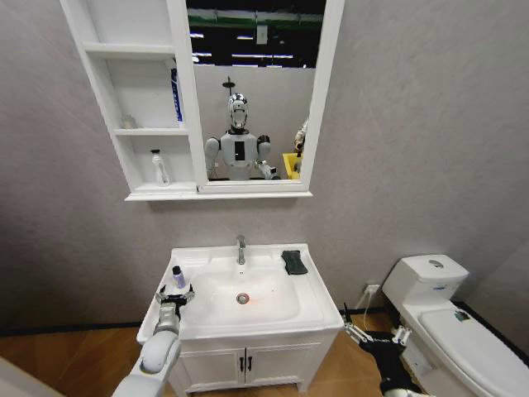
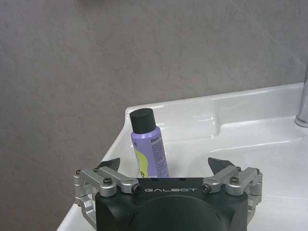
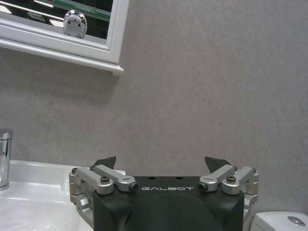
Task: Move facial cleanser and shampoo from washbasin to cabinet, then wipe washbasin with towel.
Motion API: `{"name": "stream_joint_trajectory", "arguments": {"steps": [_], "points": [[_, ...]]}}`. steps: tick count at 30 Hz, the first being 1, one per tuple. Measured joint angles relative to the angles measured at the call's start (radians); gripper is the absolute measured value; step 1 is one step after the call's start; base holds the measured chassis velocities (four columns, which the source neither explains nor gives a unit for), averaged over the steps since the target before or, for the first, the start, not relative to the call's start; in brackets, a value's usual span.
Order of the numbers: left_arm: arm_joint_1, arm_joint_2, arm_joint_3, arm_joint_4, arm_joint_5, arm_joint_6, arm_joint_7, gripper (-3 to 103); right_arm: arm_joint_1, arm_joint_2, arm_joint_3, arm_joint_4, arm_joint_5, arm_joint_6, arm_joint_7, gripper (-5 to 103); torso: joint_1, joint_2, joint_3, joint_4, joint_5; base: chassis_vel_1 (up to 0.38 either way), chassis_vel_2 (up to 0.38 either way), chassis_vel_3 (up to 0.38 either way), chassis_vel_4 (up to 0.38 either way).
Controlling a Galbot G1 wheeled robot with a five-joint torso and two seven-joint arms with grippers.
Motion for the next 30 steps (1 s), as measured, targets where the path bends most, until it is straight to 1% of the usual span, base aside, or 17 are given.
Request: {"name": "stream_joint_trajectory", "arguments": {"steps": [2, 6, 7, 9, 10, 12, 13, 16, 23, 25, 26, 27, 28, 30], "points": [[-0.01, -0.005, 0.0, 0.014, -0.001, 0.0, 0.001, 100, 0.0, 0.0, 0.001, -0.002, 0.0, 0.001, 0.002, 100, 0.0, 0.0, 0.0, -0.0001, -0.0001, 0.0, 0.0, 0.0, 0.0], [-0.077, -0.033, -0.005, 0.097, -0.01, -0.013, 0.014, 100, -0.004, 0.001, 0.001, -0.017, -0.001, 0.008, 0.009, 100, 0.0, 0.0, 0.0, 0.0, 0.0, 0.0, 0.0, 0.0, 0.0], [-0.077, -0.033, -0.005, 0.097, -0.01, -0.013, 0.014, 100, -0.004, 0.001, 0.001, -0.017, -0.001, 0.008, 0.009, 100, 0.0, 0.0, 0.0, 0.0, 0.0, 0.0, 0.0, 0.0, 0.0], [-0.114, -0.05, -0.01, 0.148, -0.008, -0.024, 0.016, 100, -0.003, 0.0, 0.0, -0.027, -0.003, 0.011, 0.011, 100, 0.0, 0.0, 0.0, 0.0002, -0.0002, 0.0, 0.0, 0.0, 0.0], [-0.114, -0.05, -0.01, 0.148, -0.008, -0.024, 0.016, 100, -0.003, 0.0, 0.0, -0.027, -0.003, 0.011, 0.011, 100, 0.0, 0.0, 0.0, 0.0002, -0.0002, 0.0, 0.0, 0.0, 0.0], [-0.151, -0.064, -0.016, 0.198, -0.003, -0.033, 0.013, 100, -0.003, 0.001, -0.002, -0.03, -0.003, 0.011, 0.012, 100, 0.0, 0.0, 0.0, -0.0002, -0.0003, 0.0, 0.0, 0.0, 0.0], [-0.151, -0.064, -0.016, 0.198, -0.003, -0.033, 0.013, 100, -0.003, 0.001, -0.002, -0.03, -0.003, 0.011, 0.012, 100, 0.0, 0.0, 0.0, -0.0002, -0.0003, 0.0, 0.0, 0.0, 0.0], [-0.187, -0.069, -0.02, 0.25, -0.008, -0.043, 0.01, 100, -0.003, 0.001, 0.003, -0.033, -0.003, 0.015, 0.015, 100, 0.0, 0.0, 0.0, 0.0003, -0.0003, 0.0, 0.0, 0.0, 0.0], [-0.231, -0.08, -0.025, 0.295, -0.015, -0.049, -0.005, 100, -0.016, 0.001, 0.005, -0.037, -0.001, 0.031, 0.027, 100, 0.0, 0.0, 0.0, 0.0001, -0.0003, 0.0, 0.0, 0.0, 0.0], [-0.246, -0.083, -0.025, 0.31, -0.016, -0.053, -0.008, 91, -0.026, 0.001, 0.005, -0.036, 0.006, 0.035, 0.03, 100, 0.0, 0.0, 0.0, 0.0, -0.0003, 0.0, 0.0, 0.0, 0.0], [-0.246, -0.083, -0.025, 0.31, -0.016, -0.053, -0.008, 91, -0.026, 0.001, 0.005, -0.036, 0.006, 0.035, 0.03, 100, 0.0, 0.0, 0.0, 0.0, -0.0003, 0.0, 0.0, 0.0, 0.0], [-0.247, -0.084, -0.025, 0.311, -0.017, -0.053, -0.008, 86, -0.028, 0.001, 0.005, -0.035, 0.007, 0.036, 0.031, 100, 0.0, 0.0, 0.0, -0.0001, -0.0003, 0.0, 0.0, 0.0, 0.0], [-0.247, -0.084, -0.025, 0.311, -0.017, -0.053, -0.008, 86, -0.029, 0.001, 0.005, -0.035, 0.008, 0.036, 0.031, 100, 0.0, 0.0, 0.0, 0.0, -0.0003, 0.0, 0.0, 0.0, 0.0], [-0.245, -0.084, -0.025, 0.312, -0.017, -0.053, -0.009, 75, -0.028, 0.001, 0.005, -0.034, 0.008, 0.037, 0.032, 100, 0.0, 0.0, 0.0, 0.0001, -0.0002, 0.0, 0.0, 0.0, 0.0]]}}
